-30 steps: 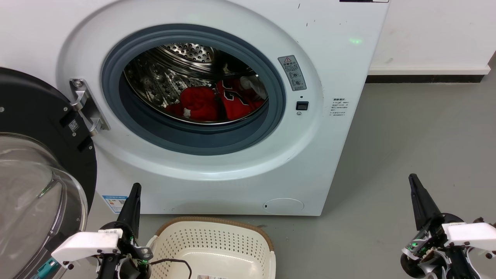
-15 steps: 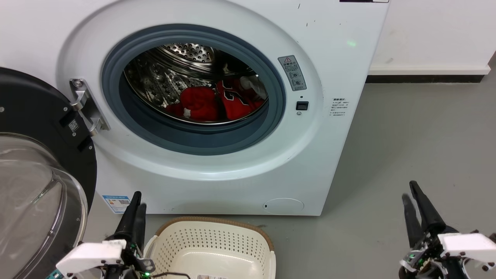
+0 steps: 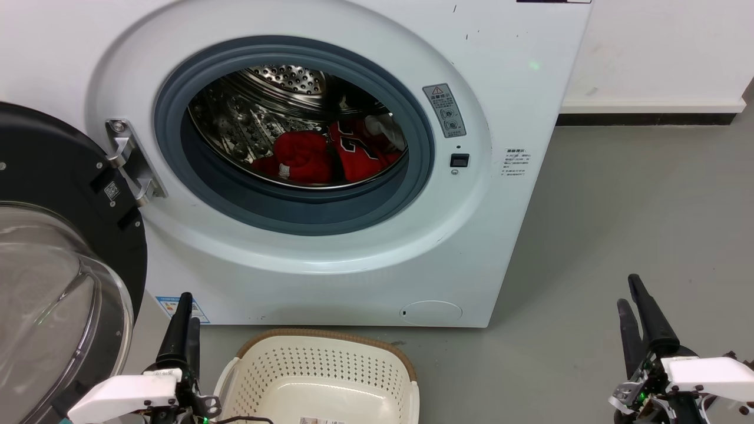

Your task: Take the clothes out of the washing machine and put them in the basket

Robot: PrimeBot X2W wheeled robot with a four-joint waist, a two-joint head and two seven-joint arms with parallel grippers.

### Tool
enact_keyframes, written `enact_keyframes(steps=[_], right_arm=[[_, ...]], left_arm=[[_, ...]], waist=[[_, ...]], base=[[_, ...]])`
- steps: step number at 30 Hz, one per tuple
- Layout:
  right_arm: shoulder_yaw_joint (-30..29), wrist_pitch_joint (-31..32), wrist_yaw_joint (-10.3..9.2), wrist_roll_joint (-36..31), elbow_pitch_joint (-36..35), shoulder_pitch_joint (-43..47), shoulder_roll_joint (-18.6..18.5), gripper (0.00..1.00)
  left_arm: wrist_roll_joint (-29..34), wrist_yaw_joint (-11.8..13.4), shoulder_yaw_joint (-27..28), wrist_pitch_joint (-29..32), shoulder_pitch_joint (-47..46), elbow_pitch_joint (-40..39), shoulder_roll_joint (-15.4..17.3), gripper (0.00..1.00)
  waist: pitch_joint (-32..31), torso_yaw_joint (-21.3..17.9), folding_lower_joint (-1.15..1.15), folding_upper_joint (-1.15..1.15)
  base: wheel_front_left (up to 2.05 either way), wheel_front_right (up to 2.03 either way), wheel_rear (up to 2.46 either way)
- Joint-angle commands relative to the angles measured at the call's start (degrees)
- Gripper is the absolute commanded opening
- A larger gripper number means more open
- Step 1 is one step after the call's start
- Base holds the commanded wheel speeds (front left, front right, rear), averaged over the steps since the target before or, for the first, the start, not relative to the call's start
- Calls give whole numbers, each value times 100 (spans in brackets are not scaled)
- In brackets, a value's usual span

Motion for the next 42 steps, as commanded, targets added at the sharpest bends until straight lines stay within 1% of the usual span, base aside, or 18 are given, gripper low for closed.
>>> enact_keyframes(steps=[1, 8, 12, 16, 22, 27, 28, 30, 34, 35, 40, 42], right_arm=[[-28, -61, 0, -134, -87, -44, -23, 100], [-254, -236, 0, -1140, -161, -88, -27, 100], [-306, -329, 0, -1837, -344, -113, -29, 100], [-301, -420, 0, -2667, -651, -118, -31, 100], [-126, -548, 0, -3843, -1201, -101, -35, 100], [29, -647, 0, -4736, -1526, -73, -36, 100], [56, -667, 0, -4871, -1573, -63, -36, 100], [112, -703, 0, -5145, -1666, -39, -38, 100], [206, -780, 0, -5615, -1834, 5, -39, 100], [206, -780, 0, -5615, -1834, 5, -39, 100], [313, -870, 0, -6099, -1952, 56, -41, 100], [370, -902, 0, -6293, -1994, 68, -42, 100]], left_arm=[[134, -5, 71, -55, -51, -84, 9, 100], [730, 12, 354, -228, -45, -171, 11, 100], [1220, 203, 585, -322, -53, -379, 11, 100], [1668, 404, 650, -409, -36, -645, 12, 100], [2276, 680, 544, -534, 27, -1200, 13, 100], [2815, 743, 388, -634, 138, -1623, 13, 100], [2840, 729, 338, -654, 149, -1691, 14, 100], [3105, 689, 284, -692, 194, -1842, 15, 100], [3705, 766, 137, -767, 262, -2089, 14, 100], [3705, 766, 137, -767, 262, -2089, 14, 100], [4404, 957, -140, -852, 337, -2319, 15, 100], [4669, 986, -260, -890, 364, -2376, 15, 100]], waist=[[-1, 0, 0, 0], [1, 0, 0, 0], [10, 4, 0, 0], [25, 9, 0, 0], [44, 17, 0, 0], [54, 21, 0, 0], [55, 22, 0, 0], [56, 24, 0, 0], [64, 22, 0, 0], [64, 22, 0, 0], [75, 15, 0, 0], [78, 13, 0, 0]], base=[[0, 0, 0], [0, 0, 0], [0, 0, 0], [0, 0, 0], [0, 0, 0], [0, 0, 0], [0, 0, 0], [0, 0, 0], [0, 0, 0], [0, 0, 0], [0, 0, 0], [0, 0, 0]])
